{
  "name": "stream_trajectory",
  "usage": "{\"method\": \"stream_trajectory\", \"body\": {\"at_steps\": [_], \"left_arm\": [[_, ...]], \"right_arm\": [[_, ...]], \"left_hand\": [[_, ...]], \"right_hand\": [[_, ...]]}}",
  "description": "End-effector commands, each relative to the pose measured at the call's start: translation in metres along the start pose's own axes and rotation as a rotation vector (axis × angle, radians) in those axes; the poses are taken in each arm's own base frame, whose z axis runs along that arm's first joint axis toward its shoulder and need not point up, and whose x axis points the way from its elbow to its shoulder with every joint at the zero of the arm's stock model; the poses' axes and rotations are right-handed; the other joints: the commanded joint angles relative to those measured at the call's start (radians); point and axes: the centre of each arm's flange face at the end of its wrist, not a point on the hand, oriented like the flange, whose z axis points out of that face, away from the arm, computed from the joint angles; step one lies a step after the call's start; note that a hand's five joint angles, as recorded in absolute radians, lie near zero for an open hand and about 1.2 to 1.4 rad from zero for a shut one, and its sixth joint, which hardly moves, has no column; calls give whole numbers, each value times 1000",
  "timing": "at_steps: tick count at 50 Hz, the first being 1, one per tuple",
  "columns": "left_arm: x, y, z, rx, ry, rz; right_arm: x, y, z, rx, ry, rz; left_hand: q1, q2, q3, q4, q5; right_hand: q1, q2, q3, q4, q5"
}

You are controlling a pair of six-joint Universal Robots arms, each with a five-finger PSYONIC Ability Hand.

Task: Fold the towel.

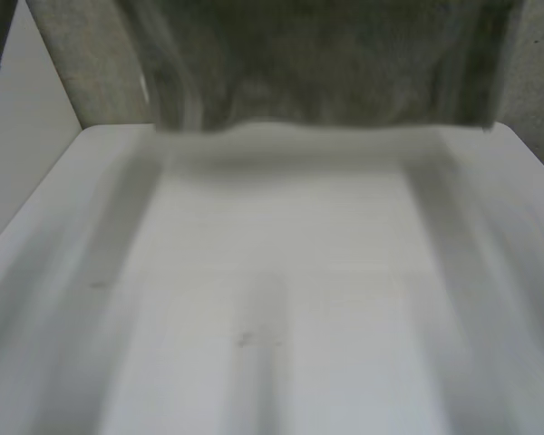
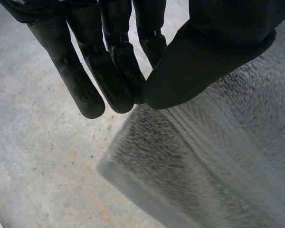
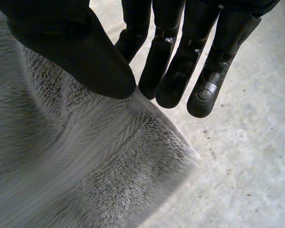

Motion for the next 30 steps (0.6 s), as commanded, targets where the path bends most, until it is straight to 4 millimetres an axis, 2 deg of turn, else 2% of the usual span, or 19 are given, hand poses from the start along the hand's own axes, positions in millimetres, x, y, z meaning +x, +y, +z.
{"method": "stream_trajectory", "body": {"at_steps": [1,2,3,4,5,7,8,10,11,13,14,15,16,18,19,21,24,29,30], "left_arm": [[25,61,-38,-333,109,-155],[34,79,-50,-415,138,-172],[34,79,-50,-416,138,-172],[41,98,-65,-500,162,-187],[42,98,-65,-501,162,-187],[56,133,-99,-661,205,-212],[56,133,-99,-662,205,-212],[74,159,-131,-767,248,-233],[74,159,-131,-767,248,-233],[89,180,-160,-829,287,-231],[89,180,-161,-829,287,-231],[95,188,-174,-851,305,-215],[95,188,-174,-851,306,-215],[104,198,-196,-881,350,-159],[104,198,-196,-881,350,-159],[108,201,-215,-919,401,-107],[106,201,-222,-937,415,-86],[94,171,-242,-960,433,-59],[94,171,-242,-960,433,-59]], "right_arm": [[-35,53,-41,-350,-212,44],[-43,67,-52,-423,-254,53],[-43,67,-52,-423,-254,53],[-51,78,-63,-485,-296,63],[-51,78,-63,-485,-296,63],[-67,101,-85,-576,-376,76],[-68,101,-85,-576,-376,76],[-87,128,-111,-662,-468,68],[-87,128,-111,-662,-469,68],[-104,155,-138,-751,-547,38],[-104,155,-138,-752,-547,38],[-112,167,-151,-796,-583,23],[-112,167,-151,-796,-583,23],[-122,181,-172,-853,-640,4],[-122,181,-172,-853,-640,4],[-123,186,-185,-891,-661,8],[-121,185,-189,-903,-664,11],[-103,150,-199,-897,-664,-3],[-103,149,-199,-897,-664,-3]], "left_hand": [[238,178,181,179,187],[238,178,181,179,187],[238,178,181,179,187],[238,178,181,179,187],[238,178,181,179,187],[238,178,181,179,187],[238,178,181,179,187],[238,178,181,179,187],[238,178,181,179,187],[238,178,181,179,187],[238,178,181,179,187],[238,178,181,179,187],[238,178,181,179,187],[238,178,181,179,187],[238,178,181,179,187],[238,178,181,179,187],[238,178,181,179,187],[238,178,181,179,187],[238,178,181,179,187]], "right_hand": [[3,182,180,179,185],[3,182,180,179,185],[3,182,180,179,185],[3,182,180,179,185],[3,182,180,179,185],[3,182,180,179,185],[3,182,180,179,185],[3,182,180,179,185],[3,182,180,179,185],[3,182,180,179,185],[3,182,180,179,185],[3,182,180,179,185],[3,182,180,179,185],[3,182,180,179,185],[3,182,180,179,185],[3,182,180,179,185],[3,182,180,179,185],[3,182,180,179,185],[3,182,180,179,185]]}}
